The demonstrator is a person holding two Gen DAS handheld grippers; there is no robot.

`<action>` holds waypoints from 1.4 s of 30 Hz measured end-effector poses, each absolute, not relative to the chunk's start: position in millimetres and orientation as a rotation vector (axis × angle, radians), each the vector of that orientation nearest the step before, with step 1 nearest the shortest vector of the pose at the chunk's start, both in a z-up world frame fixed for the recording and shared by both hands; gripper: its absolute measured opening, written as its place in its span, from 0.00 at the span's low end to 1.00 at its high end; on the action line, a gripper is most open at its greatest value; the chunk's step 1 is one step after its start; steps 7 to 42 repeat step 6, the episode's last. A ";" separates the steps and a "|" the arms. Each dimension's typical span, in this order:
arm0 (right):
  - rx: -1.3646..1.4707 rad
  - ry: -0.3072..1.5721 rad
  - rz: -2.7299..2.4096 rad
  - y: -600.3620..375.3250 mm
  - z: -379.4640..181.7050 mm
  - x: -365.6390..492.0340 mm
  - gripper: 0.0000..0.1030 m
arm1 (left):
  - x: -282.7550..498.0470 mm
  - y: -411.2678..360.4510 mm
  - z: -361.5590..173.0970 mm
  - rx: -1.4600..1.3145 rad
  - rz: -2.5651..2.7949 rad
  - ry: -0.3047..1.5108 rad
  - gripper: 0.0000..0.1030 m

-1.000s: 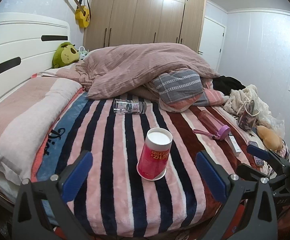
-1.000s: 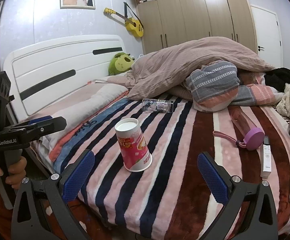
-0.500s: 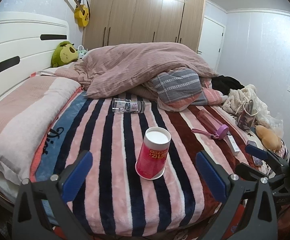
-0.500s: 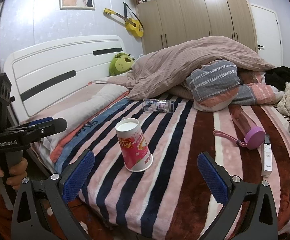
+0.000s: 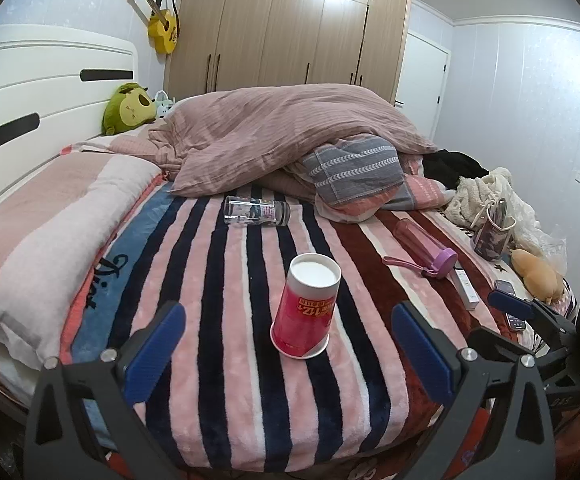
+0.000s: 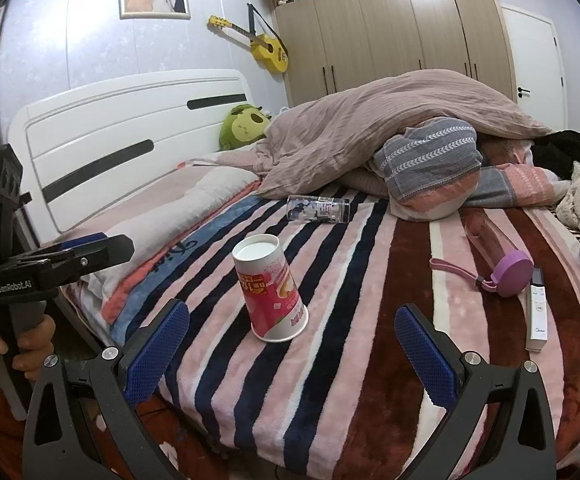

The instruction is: Flip cup upside down

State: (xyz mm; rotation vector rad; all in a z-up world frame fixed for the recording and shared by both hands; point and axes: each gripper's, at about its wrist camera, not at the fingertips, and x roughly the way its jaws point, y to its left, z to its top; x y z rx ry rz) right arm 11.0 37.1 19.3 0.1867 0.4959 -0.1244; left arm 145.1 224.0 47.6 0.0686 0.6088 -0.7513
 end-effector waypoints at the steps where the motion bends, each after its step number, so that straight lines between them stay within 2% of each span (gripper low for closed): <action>1: 0.187 0.496 -0.125 36.4 19.5 10.9 1.00 | 144.3 223.5 47.5 0.069 -0.750 0.609 0.99; 42: 0.188 0.497 -0.125 37.8 19.3 10.1 1.00 | 145.4 223.9 47.7 0.071 -0.749 0.609 0.99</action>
